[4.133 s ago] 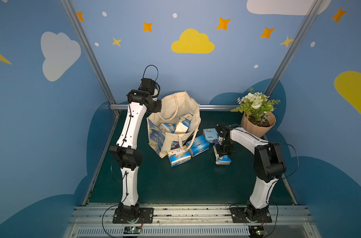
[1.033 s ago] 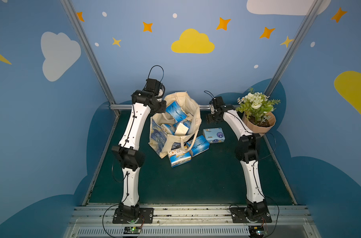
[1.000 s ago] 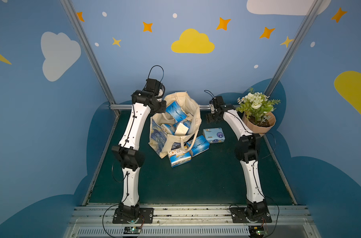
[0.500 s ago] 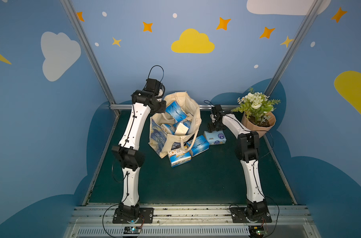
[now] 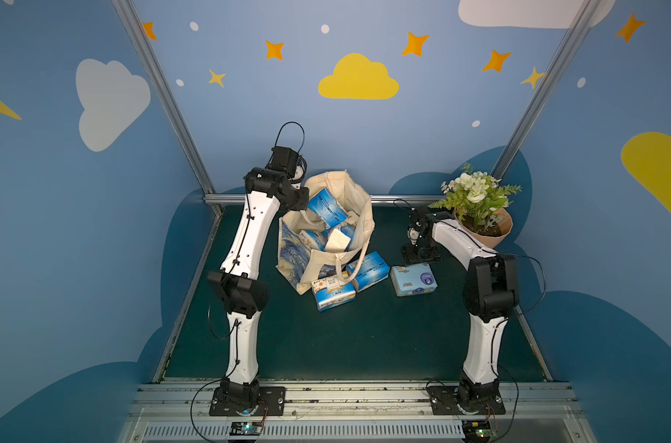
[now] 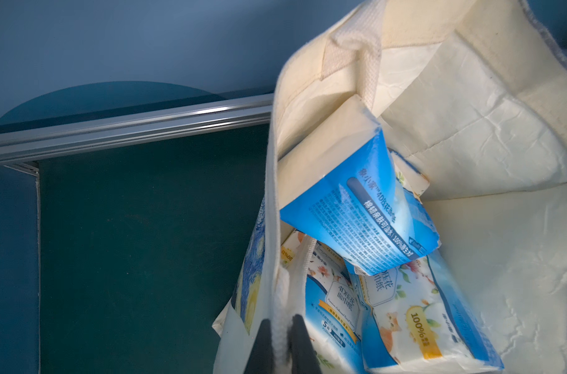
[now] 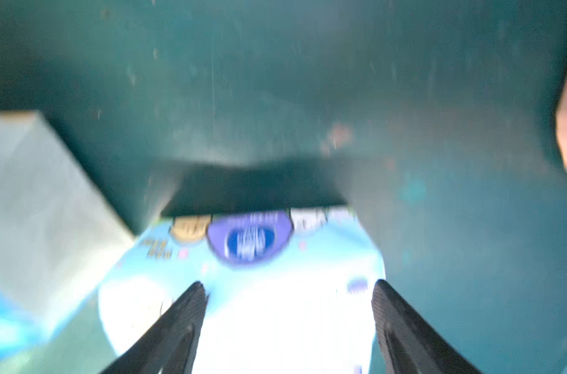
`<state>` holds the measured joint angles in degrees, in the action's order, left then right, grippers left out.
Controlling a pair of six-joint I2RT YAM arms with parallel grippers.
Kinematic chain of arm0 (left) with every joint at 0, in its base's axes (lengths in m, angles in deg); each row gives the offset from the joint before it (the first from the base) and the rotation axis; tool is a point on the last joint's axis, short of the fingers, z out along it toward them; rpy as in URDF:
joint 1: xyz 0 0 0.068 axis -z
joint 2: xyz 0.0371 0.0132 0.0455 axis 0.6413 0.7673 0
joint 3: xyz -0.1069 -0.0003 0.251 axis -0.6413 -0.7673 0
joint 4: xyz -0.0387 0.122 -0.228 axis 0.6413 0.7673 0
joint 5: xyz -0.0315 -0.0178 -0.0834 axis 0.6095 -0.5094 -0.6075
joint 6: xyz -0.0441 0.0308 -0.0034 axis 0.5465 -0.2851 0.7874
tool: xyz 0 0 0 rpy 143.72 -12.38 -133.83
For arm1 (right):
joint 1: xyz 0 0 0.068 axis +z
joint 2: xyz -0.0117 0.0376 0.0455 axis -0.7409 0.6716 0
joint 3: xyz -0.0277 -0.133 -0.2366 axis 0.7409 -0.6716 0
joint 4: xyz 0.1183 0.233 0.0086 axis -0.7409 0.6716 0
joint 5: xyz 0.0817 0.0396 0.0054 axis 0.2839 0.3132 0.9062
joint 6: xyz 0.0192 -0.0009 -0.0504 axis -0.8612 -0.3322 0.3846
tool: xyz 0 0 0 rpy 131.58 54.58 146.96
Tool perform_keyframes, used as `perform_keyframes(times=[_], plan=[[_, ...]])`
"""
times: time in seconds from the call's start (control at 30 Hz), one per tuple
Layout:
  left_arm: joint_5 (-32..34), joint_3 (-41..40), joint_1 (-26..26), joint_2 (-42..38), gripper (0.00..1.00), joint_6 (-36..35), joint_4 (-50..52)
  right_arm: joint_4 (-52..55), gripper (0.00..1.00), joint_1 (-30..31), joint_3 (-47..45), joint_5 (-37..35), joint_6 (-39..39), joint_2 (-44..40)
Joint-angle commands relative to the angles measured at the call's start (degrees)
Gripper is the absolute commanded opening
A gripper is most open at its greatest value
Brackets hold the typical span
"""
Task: Put tissues into the canvas bag
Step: Move the pack of facial tissues to the center of the board.
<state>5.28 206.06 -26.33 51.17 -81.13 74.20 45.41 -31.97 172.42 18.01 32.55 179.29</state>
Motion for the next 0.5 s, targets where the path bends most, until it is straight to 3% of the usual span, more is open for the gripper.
perform_keyframes(times=[0.0,0.13,0.27,0.3,0.37,0.47], plan=[[-1.1,1.1,0.3,-0.3,0.1,-0.5,0.8,1.3,0.83,-0.3,-2.4,0.1,-5.0,-5.0],[-1.6,1.1,0.4,-0.1,0.1,-0.5,0.5,-0.3,0.85,-0.3,-2.4,-1.6,-8.7,-13.4],[-1.3,1.0,0.5,-0.1,0.1,-0.7,0.9,6.4,0.83,-0.4,-2.4,-0.5,-12.3,-19.0],[-1.1,1.1,0.4,-0.1,0.1,-0.8,1.0,9.1,0.8,-0.3,-3.4,0.5,-12.9,-20.0],[-0.9,1.1,0.5,-0.2,0.1,-0.8,1.0,13.0,0.63,-0.3,-7.1,1.7,-13.9,-22.4],[-1.1,1.0,0.4,-0.4,0.1,-0.9,0.8,16.9,0.61,-0.3,-14.0,1.9,-16.0,-27.9]])
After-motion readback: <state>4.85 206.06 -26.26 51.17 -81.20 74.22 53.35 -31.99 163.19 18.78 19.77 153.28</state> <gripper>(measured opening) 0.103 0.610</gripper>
